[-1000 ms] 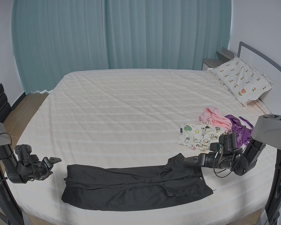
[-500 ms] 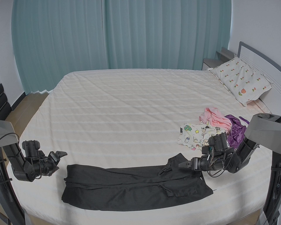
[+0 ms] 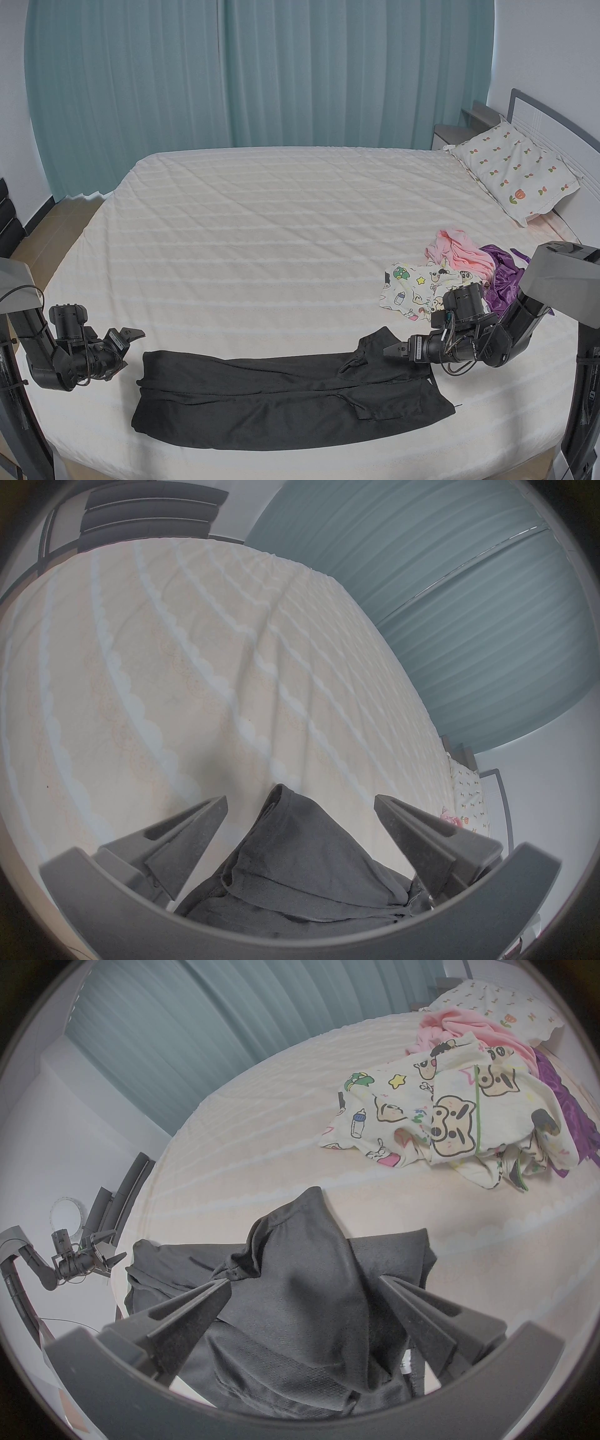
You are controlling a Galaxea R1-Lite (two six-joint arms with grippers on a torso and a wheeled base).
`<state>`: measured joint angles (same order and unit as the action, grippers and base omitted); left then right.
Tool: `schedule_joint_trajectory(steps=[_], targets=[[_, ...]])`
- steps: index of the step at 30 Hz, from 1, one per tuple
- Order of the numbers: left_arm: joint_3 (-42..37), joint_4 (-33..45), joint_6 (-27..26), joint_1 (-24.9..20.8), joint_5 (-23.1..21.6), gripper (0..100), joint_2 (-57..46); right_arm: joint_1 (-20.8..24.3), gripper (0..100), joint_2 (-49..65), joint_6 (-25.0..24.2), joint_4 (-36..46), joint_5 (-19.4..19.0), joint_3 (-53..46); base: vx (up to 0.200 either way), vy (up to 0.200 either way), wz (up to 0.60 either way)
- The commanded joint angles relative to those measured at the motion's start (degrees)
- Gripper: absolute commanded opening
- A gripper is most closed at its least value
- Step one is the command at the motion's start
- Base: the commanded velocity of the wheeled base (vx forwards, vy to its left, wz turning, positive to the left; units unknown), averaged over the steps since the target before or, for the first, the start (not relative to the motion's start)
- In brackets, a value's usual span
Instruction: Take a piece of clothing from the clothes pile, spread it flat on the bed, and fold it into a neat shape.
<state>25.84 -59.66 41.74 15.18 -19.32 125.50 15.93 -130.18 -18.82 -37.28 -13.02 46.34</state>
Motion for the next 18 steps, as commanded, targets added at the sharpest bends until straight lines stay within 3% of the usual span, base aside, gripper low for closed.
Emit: schedule_joint_trajectory(steps=[1, 4, 5, 12, 18], targets=[[-0.1, 0.0, 0.0, 0.0, 0.0, 100, 0.3, 0.3, 100, -0.5, 0.0, 0.7, 0.2, 0.2, 0.0, 0.0, 0.0], [-0.2, 0.0, 0.0, 0.0, 0.0, 100, 0.4, 0.7, 100, -0.5, 0.5, 1.9, 0.3, 0.0, 0.0, 0.0, 0.0], [-0.2, 0.0, -0.1, 0.0, 0.0, 100, 0.6, 0.7, 0, -0.5, 1.2, 2.0, 0.3, -0.2, 0.0, 0.0, 0.0], [-0.7, -0.2, -0.4, 0.0, 0.0, 100, 0.7, 0.3, 0, -0.2, 5.6, 2.1, 2.8, -3.1, 0.0, 0.0, 0.0], [-1.0, -0.2, -0.5, 0.0, 0.0, 100, 0.7, -0.4, 0, 1.2, 5.8, 1.6, 3.1, -6.2, 0.0, 0.0, 0.0]])
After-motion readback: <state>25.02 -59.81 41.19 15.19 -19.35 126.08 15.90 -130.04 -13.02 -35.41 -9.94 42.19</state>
